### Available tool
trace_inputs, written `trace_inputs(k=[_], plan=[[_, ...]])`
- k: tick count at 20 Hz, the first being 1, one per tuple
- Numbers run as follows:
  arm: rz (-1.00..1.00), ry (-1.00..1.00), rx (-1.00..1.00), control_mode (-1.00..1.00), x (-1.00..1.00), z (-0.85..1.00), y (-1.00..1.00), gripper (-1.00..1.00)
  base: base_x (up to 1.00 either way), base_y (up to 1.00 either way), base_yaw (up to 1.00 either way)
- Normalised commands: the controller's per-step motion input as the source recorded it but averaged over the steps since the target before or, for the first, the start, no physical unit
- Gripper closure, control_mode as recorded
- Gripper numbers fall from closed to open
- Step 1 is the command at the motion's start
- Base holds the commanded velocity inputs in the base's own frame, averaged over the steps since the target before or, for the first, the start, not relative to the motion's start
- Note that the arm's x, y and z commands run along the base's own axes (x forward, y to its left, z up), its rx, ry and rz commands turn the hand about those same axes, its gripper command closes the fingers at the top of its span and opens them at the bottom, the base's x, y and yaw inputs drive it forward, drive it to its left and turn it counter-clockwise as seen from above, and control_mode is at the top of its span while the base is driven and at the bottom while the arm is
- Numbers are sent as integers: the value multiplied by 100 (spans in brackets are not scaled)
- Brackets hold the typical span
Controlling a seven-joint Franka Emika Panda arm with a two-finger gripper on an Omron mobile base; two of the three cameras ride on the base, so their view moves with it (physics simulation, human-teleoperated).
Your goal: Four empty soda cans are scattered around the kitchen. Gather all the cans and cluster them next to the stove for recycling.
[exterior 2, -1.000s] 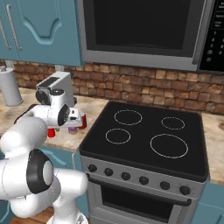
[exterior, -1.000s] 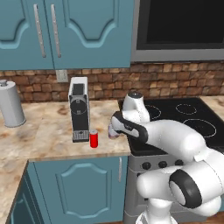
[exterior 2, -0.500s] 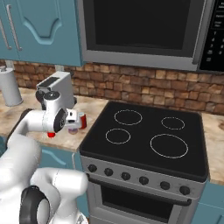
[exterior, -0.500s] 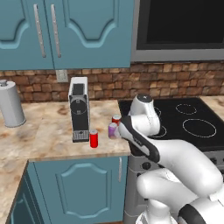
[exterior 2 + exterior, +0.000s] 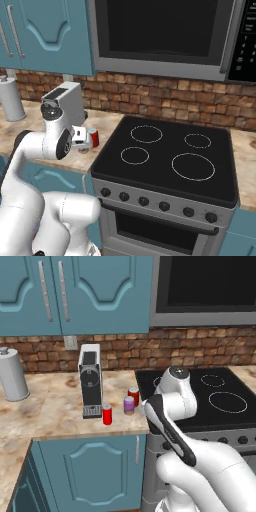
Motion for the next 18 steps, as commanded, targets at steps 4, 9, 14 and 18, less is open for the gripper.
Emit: trace_inputs(k=[4,9,14,18], plan=[[-4,-4,0,-100,-36,40,-18,-100,0,0,0],[-4,-3,0,-100,-36,41,-19,-100,0,0,0],[-5,-2,0,-100,-33,42,-16,-100,0,0,0],[-5,-2,0,-100,-28,46,-13,-100,0,0,0]])
